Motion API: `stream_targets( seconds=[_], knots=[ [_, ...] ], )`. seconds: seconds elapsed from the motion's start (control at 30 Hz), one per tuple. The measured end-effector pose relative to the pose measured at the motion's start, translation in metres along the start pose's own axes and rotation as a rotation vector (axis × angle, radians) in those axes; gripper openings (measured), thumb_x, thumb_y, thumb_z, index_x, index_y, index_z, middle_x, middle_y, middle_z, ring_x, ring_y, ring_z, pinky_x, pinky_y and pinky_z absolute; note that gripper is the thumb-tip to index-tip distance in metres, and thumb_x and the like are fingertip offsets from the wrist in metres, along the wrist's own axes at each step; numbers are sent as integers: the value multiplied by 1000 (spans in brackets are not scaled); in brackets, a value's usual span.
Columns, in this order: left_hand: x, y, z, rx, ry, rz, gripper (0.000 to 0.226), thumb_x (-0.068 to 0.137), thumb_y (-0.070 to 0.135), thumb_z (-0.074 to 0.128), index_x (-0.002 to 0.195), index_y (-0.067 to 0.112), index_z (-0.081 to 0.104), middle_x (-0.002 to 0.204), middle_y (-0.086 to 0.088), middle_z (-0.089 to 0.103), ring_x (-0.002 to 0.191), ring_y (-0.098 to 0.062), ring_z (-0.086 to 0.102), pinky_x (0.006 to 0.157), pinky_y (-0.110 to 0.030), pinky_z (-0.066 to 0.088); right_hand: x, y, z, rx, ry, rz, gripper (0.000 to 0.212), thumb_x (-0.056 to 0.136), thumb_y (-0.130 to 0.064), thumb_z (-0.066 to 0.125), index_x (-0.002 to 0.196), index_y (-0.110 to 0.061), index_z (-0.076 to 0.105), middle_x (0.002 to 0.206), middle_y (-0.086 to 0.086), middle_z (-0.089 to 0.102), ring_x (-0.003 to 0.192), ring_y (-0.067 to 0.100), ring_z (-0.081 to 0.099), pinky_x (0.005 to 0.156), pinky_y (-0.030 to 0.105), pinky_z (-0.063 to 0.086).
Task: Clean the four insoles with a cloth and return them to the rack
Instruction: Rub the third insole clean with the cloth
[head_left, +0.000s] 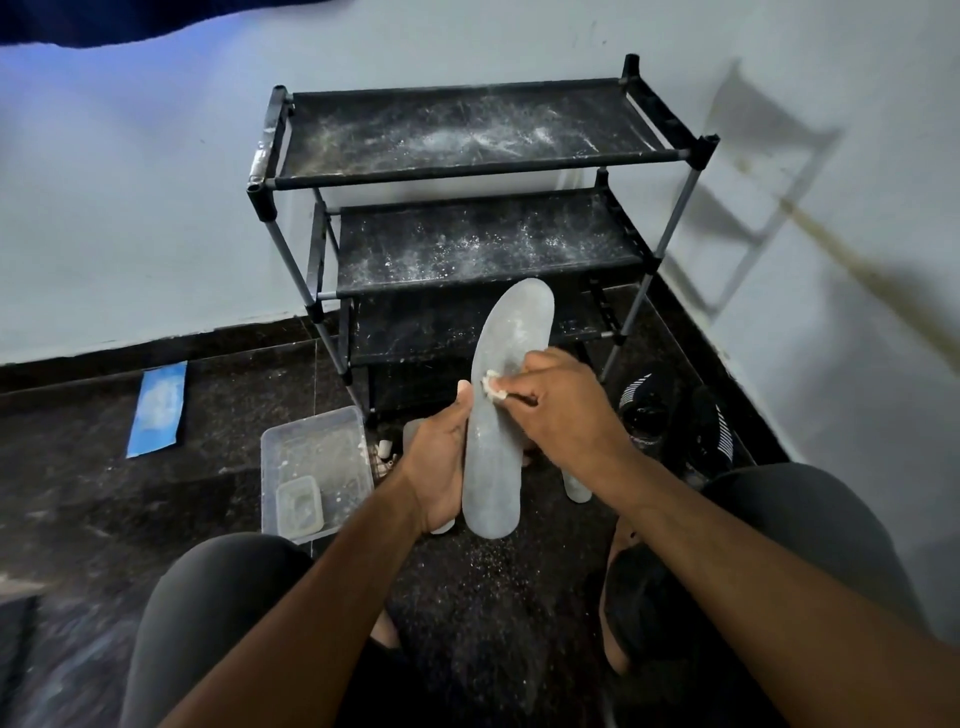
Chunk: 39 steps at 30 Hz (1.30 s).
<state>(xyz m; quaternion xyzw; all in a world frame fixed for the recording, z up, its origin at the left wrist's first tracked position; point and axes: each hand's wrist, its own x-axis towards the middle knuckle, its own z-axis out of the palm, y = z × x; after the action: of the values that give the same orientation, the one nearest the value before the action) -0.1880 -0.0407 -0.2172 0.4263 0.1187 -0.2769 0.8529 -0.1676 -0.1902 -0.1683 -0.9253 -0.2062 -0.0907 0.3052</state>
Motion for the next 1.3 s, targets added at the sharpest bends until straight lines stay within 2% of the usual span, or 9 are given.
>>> stream_targets(
  seconds=[0.13,0.3,0.47,0.67,0.87,1.03,1.13,1.23,1.3],
  knots=[
    [0,3,-3,-30,14,-14,63,102,55,39,135,7,62,117,-15,72,104,-26,70,90,-42,57,-7,-7,1,127,-269,-119,12,85,-20,73,95,-17,79,70,-12,48,74,6,44,66,22,38],
    [0,2,-3,18,20,19,62,106,54,35,139,8,60,117,-15,71,102,-26,68,89,-42,57,1,-4,-5,-26,-96,-57,14,89,-26,69,97,-19,79,71,-13,48,78,9,44,71,27,41],
    [2,6,-7,-22,-9,-12,70,106,59,28,142,8,57,141,-17,61,130,-30,60,106,-44,50,-12,-19,-1,135,-430,-89,11,87,-25,71,92,-20,79,70,-15,48,70,2,48,69,22,40],
    [2,7,-5,5,26,32,64,106,57,33,136,9,63,120,-14,71,105,-24,70,92,-40,55,-1,-9,-7,-27,-152,-76,12,88,-24,69,90,-17,79,67,-14,46,73,5,41,66,23,35],
    [3,10,-10,-27,5,27,75,106,61,21,143,7,56,146,-15,58,132,-30,57,108,-46,45,-15,-26,-10,242,-539,-59,11,83,-20,76,91,-14,80,64,-25,55,65,-3,57,60,11,39],
    [5,10,-11,-21,38,56,69,105,59,32,141,7,59,132,-17,65,114,-27,65,101,-43,51,-3,-15,-12,67,-254,-83,10,87,-25,72,92,-19,79,61,-20,44,67,-1,46,67,12,32],
    [4,10,-8,-15,14,38,73,105,62,26,144,6,56,142,-16,61,129,-29,60,108,-45,46,-8,-20,0,15,-366,-109,16,90,-26,65,84,-18,78,65,-16,42,71,1,41,72,24,36],
    [3,12,-9,-19,8,56,75,107,61,17,142,8,57,144,-15,60,128,-30,60,102,-43,53,-15,-25,-4,123,-526,-134,11,85,-29,72,82,-22,79,66,-21,52,69,-2,50,64,14,35],
    [3,13,-10,-18,15,64,75,107,60,18,144,7,54,145,-15,59,128,-30,60,103,-43,52,-12,-23,-12,254,-461,-61,8,81,-24,78,86,-17,80,67,-32,56,68,-6,55,59,9,38]
  ],
)
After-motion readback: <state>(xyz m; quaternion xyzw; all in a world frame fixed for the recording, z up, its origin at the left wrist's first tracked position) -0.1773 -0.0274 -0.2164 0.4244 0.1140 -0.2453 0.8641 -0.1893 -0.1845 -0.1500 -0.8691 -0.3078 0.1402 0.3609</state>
